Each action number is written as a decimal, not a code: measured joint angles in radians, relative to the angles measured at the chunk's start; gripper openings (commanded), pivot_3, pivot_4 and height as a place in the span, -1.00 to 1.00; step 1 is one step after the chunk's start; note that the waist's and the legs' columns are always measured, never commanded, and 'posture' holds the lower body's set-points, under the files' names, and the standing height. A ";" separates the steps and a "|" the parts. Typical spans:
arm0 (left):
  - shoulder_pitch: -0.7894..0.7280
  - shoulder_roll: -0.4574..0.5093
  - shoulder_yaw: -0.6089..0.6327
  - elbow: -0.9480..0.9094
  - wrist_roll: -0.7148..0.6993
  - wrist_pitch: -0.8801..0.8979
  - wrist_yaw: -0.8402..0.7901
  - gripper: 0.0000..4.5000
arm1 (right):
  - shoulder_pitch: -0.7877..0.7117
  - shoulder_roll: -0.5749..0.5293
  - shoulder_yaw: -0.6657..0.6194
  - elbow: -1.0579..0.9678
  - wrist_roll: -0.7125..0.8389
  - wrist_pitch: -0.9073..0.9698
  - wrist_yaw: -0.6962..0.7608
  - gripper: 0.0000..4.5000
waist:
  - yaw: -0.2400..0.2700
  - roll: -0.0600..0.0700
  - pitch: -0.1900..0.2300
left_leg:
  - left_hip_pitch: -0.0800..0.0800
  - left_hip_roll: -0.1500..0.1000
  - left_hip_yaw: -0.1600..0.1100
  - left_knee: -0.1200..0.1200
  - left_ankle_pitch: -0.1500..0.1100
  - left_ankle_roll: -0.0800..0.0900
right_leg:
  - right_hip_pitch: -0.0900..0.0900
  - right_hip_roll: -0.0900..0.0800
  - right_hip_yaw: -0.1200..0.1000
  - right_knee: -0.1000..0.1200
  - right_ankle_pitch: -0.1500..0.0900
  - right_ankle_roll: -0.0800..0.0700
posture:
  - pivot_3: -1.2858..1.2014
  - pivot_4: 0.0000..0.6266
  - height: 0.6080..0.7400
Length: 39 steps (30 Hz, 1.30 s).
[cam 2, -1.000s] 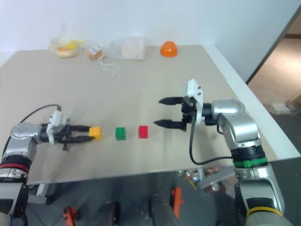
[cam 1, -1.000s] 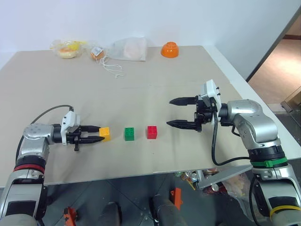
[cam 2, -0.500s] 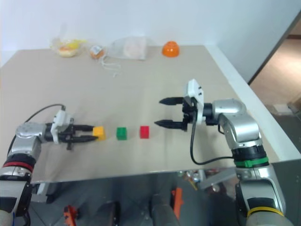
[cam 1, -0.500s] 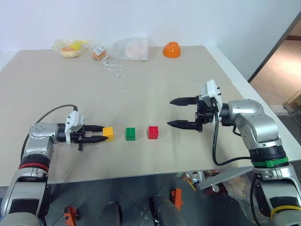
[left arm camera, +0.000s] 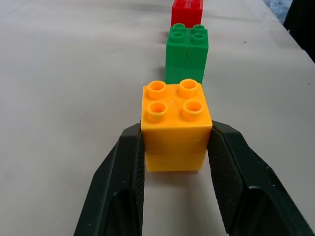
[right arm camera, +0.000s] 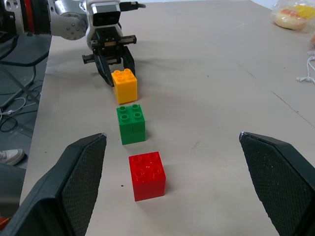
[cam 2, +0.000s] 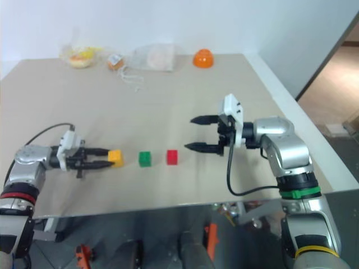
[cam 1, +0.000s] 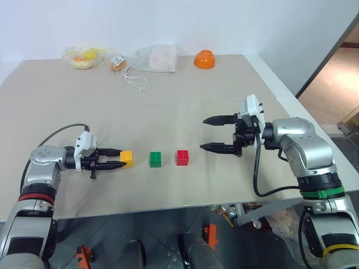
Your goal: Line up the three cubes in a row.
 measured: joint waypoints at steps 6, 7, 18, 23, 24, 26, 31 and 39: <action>0.001 0.000 -0.015 -0.001 -0.010 0.000 0.000 -0.44 | 0.000 0.000 0.000 0.000 -0.002 0.000 0.000 1.00 | 0.000 0.000 0.000 | 0.000 0.000 0.000 0.000 0.000 0.000 | 0.000 0.000 0.000 0.000 0.000 0.000 | 0.03 -0.52 1.00; 0.005 -0.001 -0.023 -0.005 -0.010 0.000 0.000 -0.44 | 0.000 0.000 0.000 0.000 -0.004 0.000 0.000 1.00 | 0.000 0.000 0.000 | 0.000 0.000 0.000 0.000 0.000 0.000 | 0.000 0.000 0.000 0.000 0.000 0.000 | 0.03 -0.52 1.00; 0.020 0.000 -0.048 -0.032 -0.024 -0.002 0.007 -0.44 | 0.000 0.000 0.000 0.000 -0.007 0.000 0.000 1.00 | 0.001 0.000 0.000 | 0.000 0.000 0.000 0.000 0.000 0.000 | 0.000 0.000 0.000 0.000 0.000 0.000 | 0.03 -0.52 1.00; 0.016 -0.001 -0.049 -0.020 -0.023 -0.011 0.006 -0.44 | 0.000 0.000 0.000 0.000 -0.007 0.000 -0.001 1.00 | 0.001 0.000 0.000 | 0.000 0.000 0.000 0.000 0.000 0.000 | 0.000 0.000 0.000 0.000 0.000 0.000 | 0.03 -0.52 1.00; 0.008 -0.001 -0.049 -0.006 -0.018 -0.020 0.004 -0.21 | 0.000 0.000 0.000 0.000 -0.007 0.001 -0.002 1.00 | 0.000 0.000 0.000 | 0.000 0.000 0.000 0.000 0.000 0.000 | 0.000 0.000 0.000 0.000 0.000 0.000 | 0.03 -0.52 1.00; -0.002 -0.001 -0.049 0.014 -0.008 -0.027 0.003 0.20 | 0.000 0.000 0.000 0.000 -0.007 0.001 -0.002 1.00 | 0.000 0.000 0.000 | 0.000 0.000 0.000 0.000 0.000 0.000 | 0.000 0.000 0.000 0.000 0.000 0.000 | 0.03 -0.52 1.00; -0.028 -0.006 -0.028 0.098 0.031 -0.084 0.009 0.74 | 0.000 0.000 0.000 0.000 -0.007 0.001 -0.002 1.00 | 0.000 0.000 0.000 | 0.000 0.000 0.000 0.000 0.000 0.000 | 0.000 0.000 0.000 0.000 0.000 0.000 | 0.03 -0.52 1.00; -0.011 0.020 0.020 0.110 0.047 -0.126 0.011 0.74 | -0.001 -0.001 0.000 0.000 -0.007 0.001 0.003 1.00 | -0.003 0.000 0.000 | 0.000 0.000 0.000 0.000 0.000 0.000 | 0.000 0.000 0.000 0.000 0.000 0.000 | 0.03 -0.52 1.00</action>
